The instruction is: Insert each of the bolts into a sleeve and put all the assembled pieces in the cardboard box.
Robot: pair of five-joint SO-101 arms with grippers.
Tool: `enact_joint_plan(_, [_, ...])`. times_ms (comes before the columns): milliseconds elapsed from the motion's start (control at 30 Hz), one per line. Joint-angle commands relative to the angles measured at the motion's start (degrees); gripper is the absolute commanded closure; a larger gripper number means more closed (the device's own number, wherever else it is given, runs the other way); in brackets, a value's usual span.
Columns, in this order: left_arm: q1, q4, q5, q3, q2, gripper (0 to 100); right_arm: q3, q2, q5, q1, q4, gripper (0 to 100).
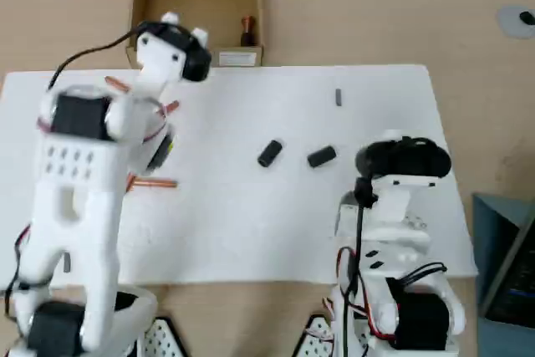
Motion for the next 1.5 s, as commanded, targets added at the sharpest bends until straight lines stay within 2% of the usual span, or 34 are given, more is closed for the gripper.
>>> enact_joint_plan(0, [0.44,-2.64,4.4,7.91,-9.63,100,-3.03,-0.84,0.44,0.31,-2.2,98.9])
enact_joint_plan(167, [0.53,-7.03,11.78,20.75,-21.05,100,3.65,-9.8,4.84,0.31,-5.89,98.9])
enact_joint_plan(300, [0.09,-12.66,13.27,29.1,-29.58,100,9.1,-19.91,7.56,-1.1,-6.95,98.9])
enact_joint_plan(567, [0.09,-27.6,17.32,45.71,-46.37,100,9.63,-19.12,8.26,-7.6,-10.02,98.9])
enact_joint_plan(767, [0.62,-34.73,28.57,55.3,-62.02,100,13.14,-19.3,9.76,-12.18,-14.86,98.9])
enact_joint_plan(867, [0.62,-36.57,35.34,57.93,-70.11,100,13.93,-19.3,9.76,-14.55,-16.44,98.9])
enact_joint_plan(1000, [0.7,-37.19,38.68,61.01,-79.34,100,14.29,-19.3,9.49,-19.3,-16.44,98.9])
enact_joint_plan(1133, [0.62,-36.84,39.74,59.25,-78.9,100,14.55,-19.3,9.49,-25.71,-16.44,98.9])
enact_joint_plan(1267, [1.32,-37.27,49.58,56.88,-78.9,100,16.22,-19.3,9.49,-32.4,-17.67,98.9])
enact_joint_plan(1467, [14.24,-37.19,61.71,53.89,-78.9,100,18.68,-19.3,9.85,-41.89,-21.01,98.9])
